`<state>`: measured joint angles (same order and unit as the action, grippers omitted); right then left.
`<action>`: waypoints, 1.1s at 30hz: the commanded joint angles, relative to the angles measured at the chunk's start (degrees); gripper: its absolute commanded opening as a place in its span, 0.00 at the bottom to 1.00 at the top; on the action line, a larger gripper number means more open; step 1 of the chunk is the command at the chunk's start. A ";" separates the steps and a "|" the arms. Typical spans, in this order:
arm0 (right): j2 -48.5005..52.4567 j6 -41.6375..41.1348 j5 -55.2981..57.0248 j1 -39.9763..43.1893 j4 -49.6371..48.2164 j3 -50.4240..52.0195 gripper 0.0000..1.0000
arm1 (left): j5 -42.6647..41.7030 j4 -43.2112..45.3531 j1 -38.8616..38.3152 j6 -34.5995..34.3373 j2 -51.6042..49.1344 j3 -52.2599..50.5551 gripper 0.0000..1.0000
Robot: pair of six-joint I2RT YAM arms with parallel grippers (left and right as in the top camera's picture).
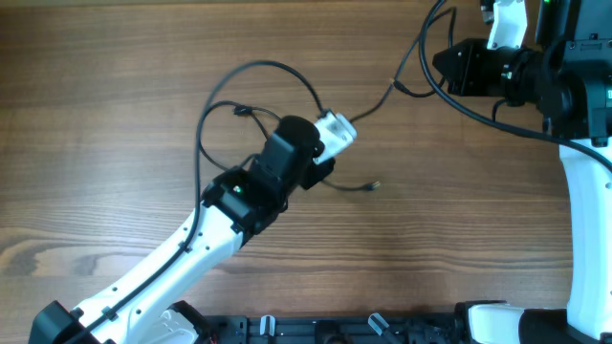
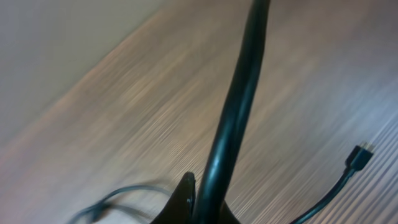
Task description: Untangle cables
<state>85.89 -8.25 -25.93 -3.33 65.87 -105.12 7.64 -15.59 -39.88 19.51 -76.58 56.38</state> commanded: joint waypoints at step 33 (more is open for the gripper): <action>7.56 35.19 -14.47 -16.22 -0.39 2.14 0.44 | -35.04 29.24 16.04 -90.77 2.71 0.15 0.04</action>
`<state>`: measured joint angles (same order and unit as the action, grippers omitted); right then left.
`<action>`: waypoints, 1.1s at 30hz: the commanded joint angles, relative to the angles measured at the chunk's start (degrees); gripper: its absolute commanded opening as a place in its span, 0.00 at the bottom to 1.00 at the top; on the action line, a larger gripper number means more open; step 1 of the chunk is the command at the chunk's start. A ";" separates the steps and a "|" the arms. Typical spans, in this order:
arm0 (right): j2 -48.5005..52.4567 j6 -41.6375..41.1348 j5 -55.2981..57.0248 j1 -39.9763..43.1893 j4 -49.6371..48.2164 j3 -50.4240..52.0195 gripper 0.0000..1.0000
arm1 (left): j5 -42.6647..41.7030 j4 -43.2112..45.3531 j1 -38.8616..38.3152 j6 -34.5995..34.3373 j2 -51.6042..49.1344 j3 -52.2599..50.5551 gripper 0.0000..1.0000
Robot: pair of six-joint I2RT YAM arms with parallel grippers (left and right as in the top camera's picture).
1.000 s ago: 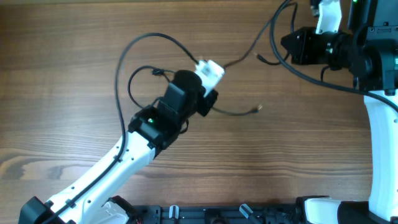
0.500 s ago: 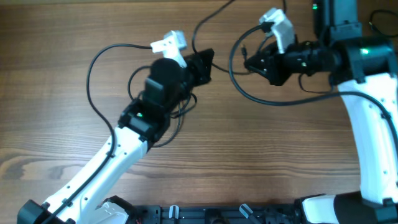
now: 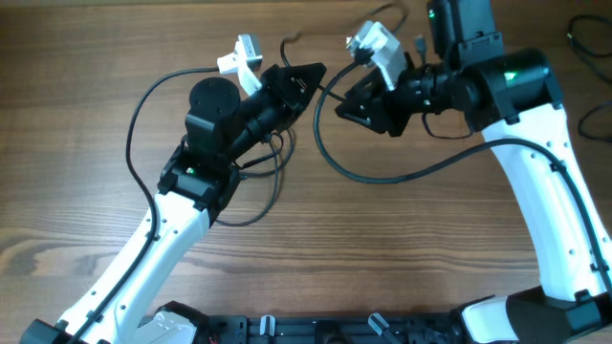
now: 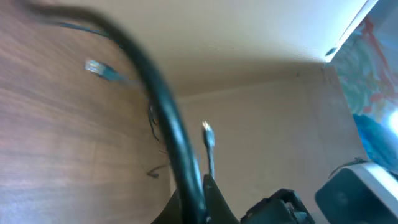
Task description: Untangle cables
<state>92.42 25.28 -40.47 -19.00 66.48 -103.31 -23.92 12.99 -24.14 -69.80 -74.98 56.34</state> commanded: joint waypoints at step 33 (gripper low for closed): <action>1.18 -24.15 16.59 1.16 -10.21 1.81 0.04 | 0.72 -7.67 0.33 9.07 1.09 0.17 0.51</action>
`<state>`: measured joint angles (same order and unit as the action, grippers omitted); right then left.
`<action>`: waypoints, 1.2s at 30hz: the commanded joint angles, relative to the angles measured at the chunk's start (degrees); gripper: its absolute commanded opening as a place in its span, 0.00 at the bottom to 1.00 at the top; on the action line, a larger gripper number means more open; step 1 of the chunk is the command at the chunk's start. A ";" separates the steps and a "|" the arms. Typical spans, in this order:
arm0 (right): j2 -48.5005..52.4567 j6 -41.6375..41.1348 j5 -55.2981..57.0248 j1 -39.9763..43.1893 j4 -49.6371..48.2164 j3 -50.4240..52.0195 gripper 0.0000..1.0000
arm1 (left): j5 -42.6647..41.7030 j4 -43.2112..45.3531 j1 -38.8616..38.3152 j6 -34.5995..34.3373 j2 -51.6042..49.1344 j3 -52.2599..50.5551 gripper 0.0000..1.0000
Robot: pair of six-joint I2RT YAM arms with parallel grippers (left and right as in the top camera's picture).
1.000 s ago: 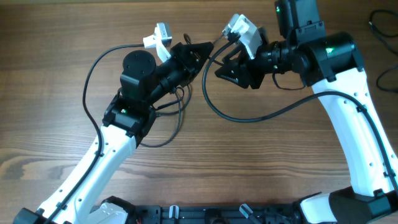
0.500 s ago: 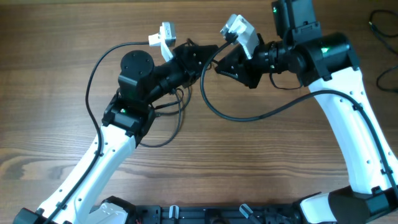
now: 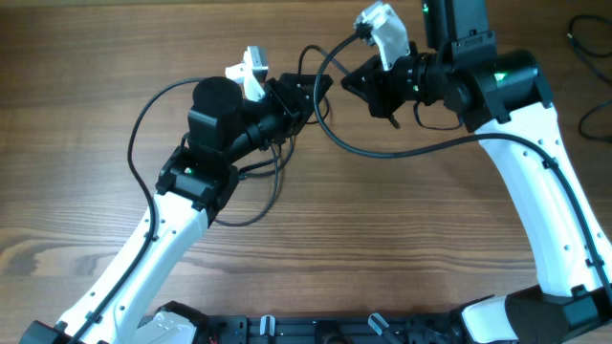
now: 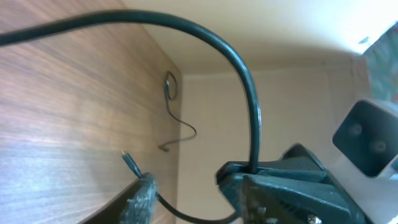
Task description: Untangle cables
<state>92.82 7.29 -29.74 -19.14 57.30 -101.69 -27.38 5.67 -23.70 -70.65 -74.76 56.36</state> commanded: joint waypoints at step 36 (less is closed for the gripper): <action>21.86 -31.67 30.34 49.96 5.44 -17.07 0.04 | 12.26 -17.11 -0.17 35.95 0.83 0.15 0.85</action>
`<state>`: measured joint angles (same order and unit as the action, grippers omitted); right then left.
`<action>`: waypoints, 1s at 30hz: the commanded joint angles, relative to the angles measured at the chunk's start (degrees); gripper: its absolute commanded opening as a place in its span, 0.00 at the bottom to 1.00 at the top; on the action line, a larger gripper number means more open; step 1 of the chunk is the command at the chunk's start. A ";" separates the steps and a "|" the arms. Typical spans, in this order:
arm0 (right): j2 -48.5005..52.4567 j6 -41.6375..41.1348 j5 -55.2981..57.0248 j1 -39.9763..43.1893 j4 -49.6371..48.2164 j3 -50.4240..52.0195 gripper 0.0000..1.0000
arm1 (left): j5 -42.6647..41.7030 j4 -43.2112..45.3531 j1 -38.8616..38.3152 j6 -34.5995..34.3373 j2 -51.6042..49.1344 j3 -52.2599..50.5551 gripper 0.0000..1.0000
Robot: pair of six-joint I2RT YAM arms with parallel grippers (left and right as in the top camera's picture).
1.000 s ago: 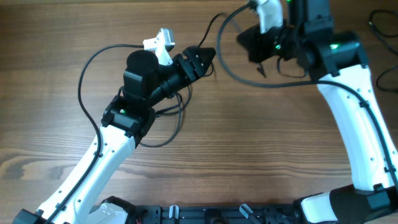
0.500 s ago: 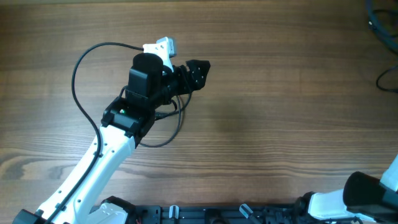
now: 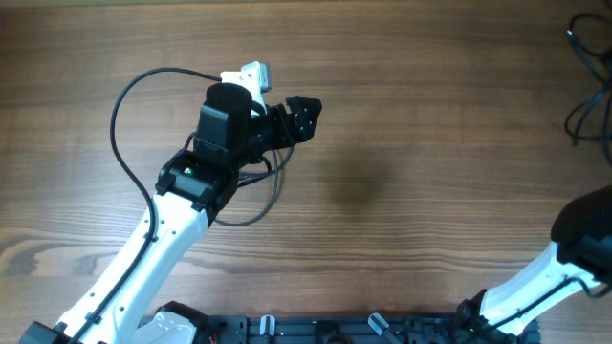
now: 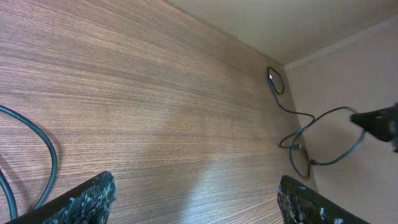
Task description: Untangle cables
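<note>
My left gripper (image 3: 304,117) hovers over bare wood at upper middle, jaws wide open and empty; its fingertips (image 4: 93,199) frame the left wrist view. One black cable (image 3: 129,91) loops left of the arm and runs under it, seen again as the cable (image 4: 43,155) at left. A second thin black cable (image 3: 581,81) lies tangled at the far right edge; the same cable (image 4: 298,146) shows near the table's far end, leading to a dark pointed shape I cannot identify. The right gripper is out of view.
Only the white lower link of the right arm (image 3: 574,248) shows, at the bottom right corner. The wooden table (image 3: 411,182) stretches between the two cables. A black rail (image 3: 335,330) runs along the front edge.
The right gripper, then beside my left gripper with the thick cable in it, has gone out of view to the right. A cable now lies at the far right. My left gripper stands wider open.
First my left gripper was shut on a thick cable at mid-table, the right arm at the top right. Then both grippers met at upper middle, left still holding. Then left was open and right held the cable. Now the cables lie far apart.
</note>
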<state>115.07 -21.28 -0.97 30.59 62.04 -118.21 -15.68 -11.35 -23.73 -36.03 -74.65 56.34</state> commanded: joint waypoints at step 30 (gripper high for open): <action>-7.45 1.16 2.69 0.26 2.05 21.31 0.05 | 0.55 -0.52 -0.15 1.31 0.72 0.17 0.85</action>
<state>107.42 -16.88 -1.26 30.63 66.98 -102.48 -15.68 -11.57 -23.73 -36.03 -74.65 56.34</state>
